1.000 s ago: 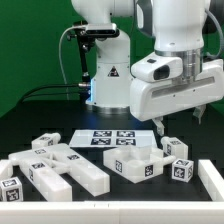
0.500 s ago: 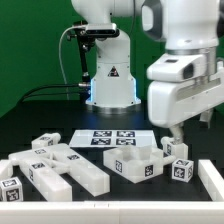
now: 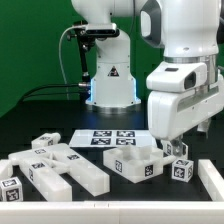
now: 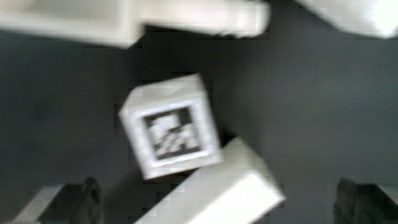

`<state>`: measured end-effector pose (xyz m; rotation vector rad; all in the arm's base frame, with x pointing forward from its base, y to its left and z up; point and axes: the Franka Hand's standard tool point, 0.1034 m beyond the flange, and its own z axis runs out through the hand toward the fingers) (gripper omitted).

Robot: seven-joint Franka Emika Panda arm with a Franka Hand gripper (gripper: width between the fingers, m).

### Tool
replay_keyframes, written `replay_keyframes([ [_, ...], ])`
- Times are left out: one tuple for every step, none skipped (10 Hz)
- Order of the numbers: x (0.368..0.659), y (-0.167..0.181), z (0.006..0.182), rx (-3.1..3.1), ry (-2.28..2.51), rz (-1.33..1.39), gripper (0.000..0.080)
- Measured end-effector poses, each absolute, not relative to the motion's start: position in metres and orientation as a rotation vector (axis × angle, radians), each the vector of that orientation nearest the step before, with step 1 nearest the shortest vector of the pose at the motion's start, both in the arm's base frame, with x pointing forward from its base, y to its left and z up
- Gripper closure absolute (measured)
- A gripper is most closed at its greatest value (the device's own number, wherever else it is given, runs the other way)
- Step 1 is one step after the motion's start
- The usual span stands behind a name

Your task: Assemble chair

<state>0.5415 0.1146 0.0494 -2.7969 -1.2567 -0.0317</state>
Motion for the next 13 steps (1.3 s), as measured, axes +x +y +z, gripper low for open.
replay_keyframes([
  [0.545, 0.113, 0.038, -2.781, -1.274, -0.023, 0.0151],
  [0.543, 0.113, 0.028, -2.783, -1.268, -0.035, 0.0151],
  [0.54, 0.11, 0.02, -2.782, -1.266, -0.033, 0.0151],
  [0.538, 0.104, 0.016, -2.784, -1.256, -0.022, 0.0151],
  [0.537, 0.101, 0.012, -2.788, -1.245, -0.021, 0.0151],
  [0.535, 0.101, 0.011, -2.788, -1.245, -0.021, 0.0151],
  [0.536, 0.101, 0.011, -2.788, -1.245, -0.022, 0.0181],
  [0.536, 0.101, 0.011, -2.788, -1.245, -0.021, 0.0181],
  [0.535, 0.101, 0.011, -2.788, -1.245, -0.021, 0.0367],
  [0.535, 0.101, 0.013, -2.784, -1.25, -0.005, 0.0367],
  [0.539, 0.1, 0.027, -2.783, -1.252, 0.012, 0.052],
  [0.542, 0.096, 0.043, -2.792, -1.247, 0.007, 0.0518],
  [0.543, 0.084, 0.061, -2.801, -1.246, 0.015, 0.0518],
])
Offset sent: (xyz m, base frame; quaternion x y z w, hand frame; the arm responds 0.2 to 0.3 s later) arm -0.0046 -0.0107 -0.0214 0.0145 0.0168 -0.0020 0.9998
